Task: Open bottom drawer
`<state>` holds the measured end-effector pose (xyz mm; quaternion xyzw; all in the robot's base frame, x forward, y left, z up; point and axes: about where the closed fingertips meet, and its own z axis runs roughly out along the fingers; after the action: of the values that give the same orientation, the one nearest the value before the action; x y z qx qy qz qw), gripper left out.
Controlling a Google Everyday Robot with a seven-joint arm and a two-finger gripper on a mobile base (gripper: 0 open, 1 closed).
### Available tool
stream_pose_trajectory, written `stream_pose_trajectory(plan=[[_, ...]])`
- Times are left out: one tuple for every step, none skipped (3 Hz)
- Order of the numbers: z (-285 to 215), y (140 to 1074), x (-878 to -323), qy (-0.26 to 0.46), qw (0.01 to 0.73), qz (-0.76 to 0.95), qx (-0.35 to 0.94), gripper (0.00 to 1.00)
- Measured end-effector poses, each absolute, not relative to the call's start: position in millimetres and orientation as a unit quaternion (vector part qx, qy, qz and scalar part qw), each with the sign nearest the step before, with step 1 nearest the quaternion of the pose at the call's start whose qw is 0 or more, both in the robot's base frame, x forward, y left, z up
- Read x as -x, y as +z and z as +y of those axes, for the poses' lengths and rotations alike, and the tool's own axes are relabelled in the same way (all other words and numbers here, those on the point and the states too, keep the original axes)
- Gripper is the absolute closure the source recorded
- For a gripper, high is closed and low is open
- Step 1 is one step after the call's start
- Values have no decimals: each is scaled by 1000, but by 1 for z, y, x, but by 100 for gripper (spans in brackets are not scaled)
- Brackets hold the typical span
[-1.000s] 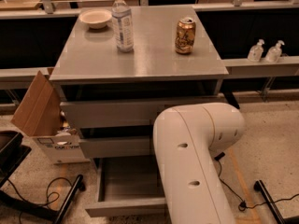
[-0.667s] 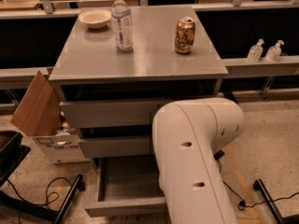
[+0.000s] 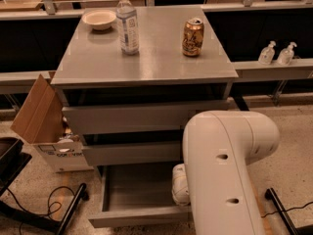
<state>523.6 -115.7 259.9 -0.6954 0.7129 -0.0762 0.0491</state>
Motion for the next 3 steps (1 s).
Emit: stream_pose_trajectory(plan=[[-122,251,-556,-60,102,701,703,100],[-136,213,-587,-58,115,704,698,100],[-136,213,-587,-58,115,704,698,100]])
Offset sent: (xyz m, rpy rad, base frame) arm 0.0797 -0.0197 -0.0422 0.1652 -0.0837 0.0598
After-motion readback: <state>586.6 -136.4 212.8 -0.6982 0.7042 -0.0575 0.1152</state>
